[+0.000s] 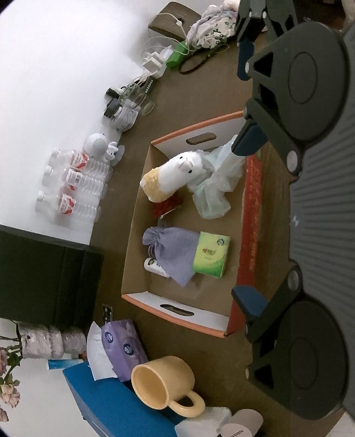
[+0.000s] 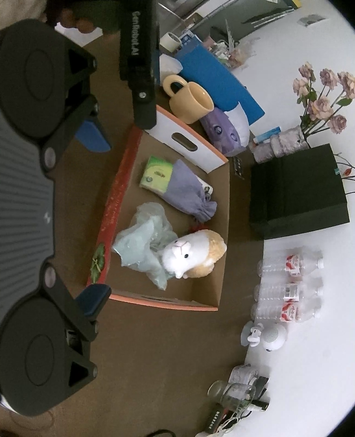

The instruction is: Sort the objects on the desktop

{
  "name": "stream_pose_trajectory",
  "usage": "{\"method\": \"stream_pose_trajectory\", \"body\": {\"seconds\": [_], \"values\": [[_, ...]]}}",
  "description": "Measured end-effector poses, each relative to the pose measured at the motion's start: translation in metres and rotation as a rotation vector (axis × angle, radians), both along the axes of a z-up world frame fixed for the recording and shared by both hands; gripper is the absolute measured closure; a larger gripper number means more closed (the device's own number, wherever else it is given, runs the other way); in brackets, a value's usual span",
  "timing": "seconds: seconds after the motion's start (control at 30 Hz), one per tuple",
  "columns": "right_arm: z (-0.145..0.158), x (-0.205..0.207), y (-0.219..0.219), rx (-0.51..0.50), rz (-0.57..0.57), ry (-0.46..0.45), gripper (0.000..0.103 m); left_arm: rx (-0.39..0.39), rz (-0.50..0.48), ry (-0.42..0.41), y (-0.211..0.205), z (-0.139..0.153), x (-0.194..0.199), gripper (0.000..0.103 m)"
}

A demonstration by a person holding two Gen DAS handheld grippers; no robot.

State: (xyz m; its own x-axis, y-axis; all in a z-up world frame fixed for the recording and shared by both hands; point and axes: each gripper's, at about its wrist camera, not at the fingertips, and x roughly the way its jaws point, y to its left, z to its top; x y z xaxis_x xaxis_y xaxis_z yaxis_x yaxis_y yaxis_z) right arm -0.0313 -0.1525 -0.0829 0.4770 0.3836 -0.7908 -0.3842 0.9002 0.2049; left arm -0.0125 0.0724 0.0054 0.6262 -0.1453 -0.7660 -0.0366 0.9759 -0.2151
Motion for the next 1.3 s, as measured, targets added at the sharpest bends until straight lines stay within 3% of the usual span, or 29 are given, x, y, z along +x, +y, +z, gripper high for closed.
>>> {"method": "stream_pose_trajectory", "body": {"seconds": [0.7, 1.3], "values": [[0.013, -0.013, -0.001, -0.005, -0.019, -0.036, 0.000, -0.015, 0.036, -0.042, 0.007, 0.009, -0.014, 0.000], [0.011, -0.011, 0.001, -0.017, -0.022, -0.030, 0.000, -0.017, 0.028, -0.025, 0.009, 0.006, -0.013, 0.000]]}}
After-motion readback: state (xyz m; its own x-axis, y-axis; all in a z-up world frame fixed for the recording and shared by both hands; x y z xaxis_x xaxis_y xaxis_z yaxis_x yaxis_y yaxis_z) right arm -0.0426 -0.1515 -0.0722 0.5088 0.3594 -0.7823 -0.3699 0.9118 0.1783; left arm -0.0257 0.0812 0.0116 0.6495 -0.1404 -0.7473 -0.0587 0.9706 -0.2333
